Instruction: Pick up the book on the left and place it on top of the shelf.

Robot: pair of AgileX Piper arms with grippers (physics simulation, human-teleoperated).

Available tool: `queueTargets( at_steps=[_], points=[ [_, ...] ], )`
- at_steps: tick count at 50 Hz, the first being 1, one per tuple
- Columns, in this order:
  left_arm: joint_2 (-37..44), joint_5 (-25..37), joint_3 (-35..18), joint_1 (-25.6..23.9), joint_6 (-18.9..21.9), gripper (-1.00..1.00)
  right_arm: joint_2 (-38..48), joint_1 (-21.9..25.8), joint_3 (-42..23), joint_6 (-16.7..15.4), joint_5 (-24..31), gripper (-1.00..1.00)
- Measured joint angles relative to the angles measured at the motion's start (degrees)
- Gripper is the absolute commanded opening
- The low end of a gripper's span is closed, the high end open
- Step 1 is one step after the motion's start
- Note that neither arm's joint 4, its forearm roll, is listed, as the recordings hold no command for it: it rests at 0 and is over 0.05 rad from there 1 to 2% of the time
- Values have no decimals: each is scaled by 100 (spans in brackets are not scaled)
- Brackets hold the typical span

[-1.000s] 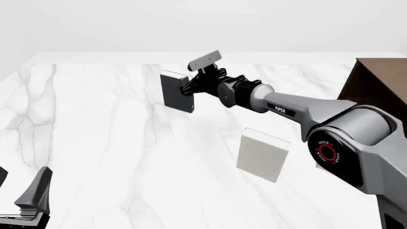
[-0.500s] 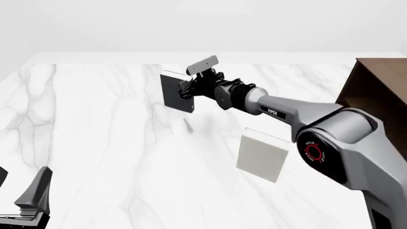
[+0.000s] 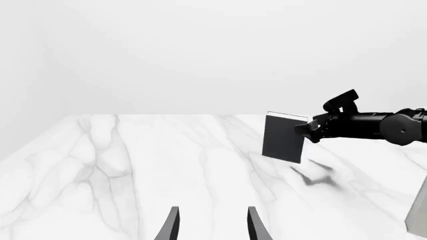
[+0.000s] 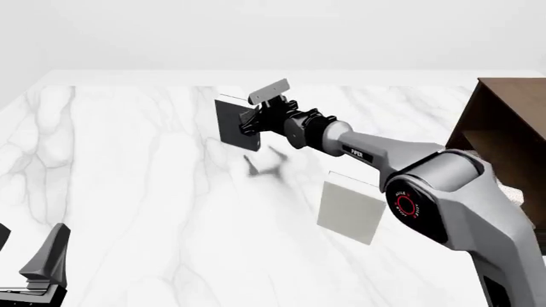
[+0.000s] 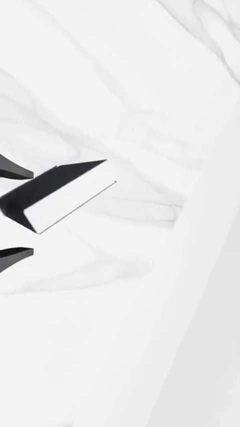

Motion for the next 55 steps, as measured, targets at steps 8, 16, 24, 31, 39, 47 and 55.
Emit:
queueTargets(
  at_steps=[8,16,24,31,39,47,55],
  points=[
    [0,0,0,0,0,100,153,-6,-175,-8,71,100],
    [0,0,0,0,0,100,303,-4,-337,0,131,100],
    [0,0,0,0,0,100,426,3,-458,3,172,100],
    [0,0,0,0,0,100,474,25,-502,12,179,100],
    [0,0,0,0,0,100,487,19,-541,-9,165,-100],
    [0,0,0,0,0,100,479,14,-507,-46,119,-100],
    [0,0,0,0,0,100,440,-6,-398,-18,39,-100]
  ],
)
